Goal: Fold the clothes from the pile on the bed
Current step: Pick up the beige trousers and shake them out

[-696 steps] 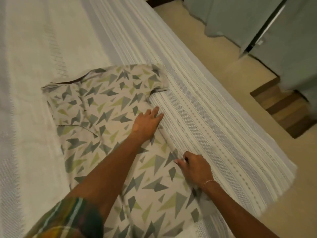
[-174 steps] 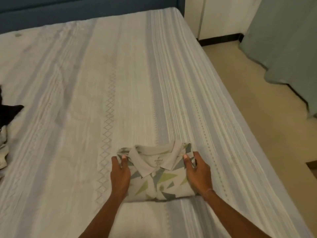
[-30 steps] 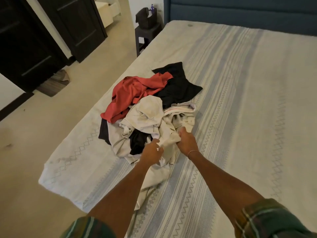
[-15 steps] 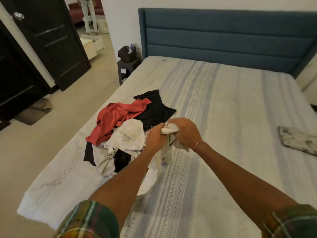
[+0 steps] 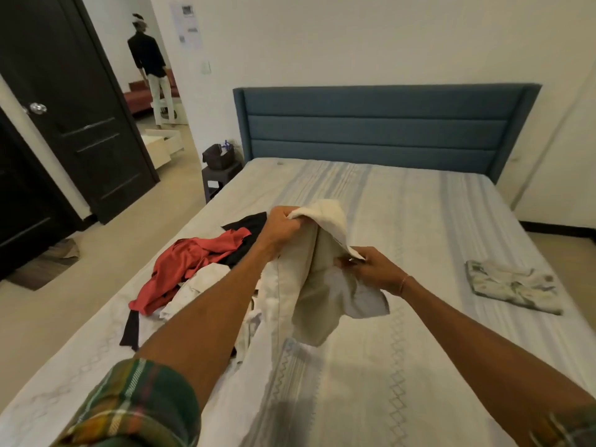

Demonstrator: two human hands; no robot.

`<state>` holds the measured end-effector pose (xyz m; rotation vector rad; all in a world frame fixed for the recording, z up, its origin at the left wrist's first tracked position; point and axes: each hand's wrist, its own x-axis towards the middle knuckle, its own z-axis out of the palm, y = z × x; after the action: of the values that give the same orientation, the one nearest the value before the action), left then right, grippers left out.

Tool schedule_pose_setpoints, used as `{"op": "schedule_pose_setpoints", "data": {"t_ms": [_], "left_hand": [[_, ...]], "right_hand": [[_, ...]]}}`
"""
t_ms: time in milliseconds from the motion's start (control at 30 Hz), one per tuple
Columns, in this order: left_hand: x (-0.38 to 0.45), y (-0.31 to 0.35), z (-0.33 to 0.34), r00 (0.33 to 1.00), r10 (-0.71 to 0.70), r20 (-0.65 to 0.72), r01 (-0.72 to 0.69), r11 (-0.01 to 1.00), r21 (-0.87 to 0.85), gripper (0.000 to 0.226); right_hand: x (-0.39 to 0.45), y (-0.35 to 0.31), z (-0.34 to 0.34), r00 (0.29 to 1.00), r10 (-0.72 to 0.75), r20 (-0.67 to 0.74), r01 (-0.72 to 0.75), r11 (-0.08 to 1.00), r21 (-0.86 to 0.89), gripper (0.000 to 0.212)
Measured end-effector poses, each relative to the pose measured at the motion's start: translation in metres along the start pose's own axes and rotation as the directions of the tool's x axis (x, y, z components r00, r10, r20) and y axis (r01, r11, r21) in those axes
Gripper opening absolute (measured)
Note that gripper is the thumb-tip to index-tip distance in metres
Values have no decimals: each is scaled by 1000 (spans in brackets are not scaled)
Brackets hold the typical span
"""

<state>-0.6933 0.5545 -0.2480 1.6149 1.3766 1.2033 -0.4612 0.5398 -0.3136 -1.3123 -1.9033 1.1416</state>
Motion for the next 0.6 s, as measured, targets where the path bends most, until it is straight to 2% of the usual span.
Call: {"op": "schedule_pose_setpoints", "data": {"t_ms": [100,167,233,267,300,333,400,467,533,600], "left_hand": [[9,30,19,997,-22,-79,22,1000,-9,26],[17,47,32,982,49,-180,-23,989,147,30],[19,65,48,942,125,-313,-3,932,363,40],[17,74,56,924,141,-356,15,916,401,43],[17,82,65,927,134,-351,18,917,398,42],[16,88,72,951,117,-288,-6,933,359,41],[9,96,84,991,113,-75,-93,968,232,50],[-3,105,94,987,144,71,-154,971,182,53],[-13,114,104,975,194,111,-219,924,314,56],[-20,123,109,963,256,79,-260,823,505,67]], "right_hand": [[-21,-24,-30,999,27,38,-30,996,79,32],[-31,-45,-47,999,33,-15,-31,991,129,34],[-40,-65,-63,996,39,-84,-23,983,180,31],[-43,-74,-69,993,55,-108,-31,977,210,34],[-46,-81,-75,987,81,-137,-45,967,250,38],[-48,-86,-80,982,114,-151,-65,954,293,40],[-54,-94,-90,975,159,-152,-82,904,419,41],[-58,-99,-100,971,188,-148,-74,826,559,42],[-66,-107,-110,959,223,-174,-42,721,691,44],[-71,-116,-118,951,237,-197,-1,641,768,43]]}}
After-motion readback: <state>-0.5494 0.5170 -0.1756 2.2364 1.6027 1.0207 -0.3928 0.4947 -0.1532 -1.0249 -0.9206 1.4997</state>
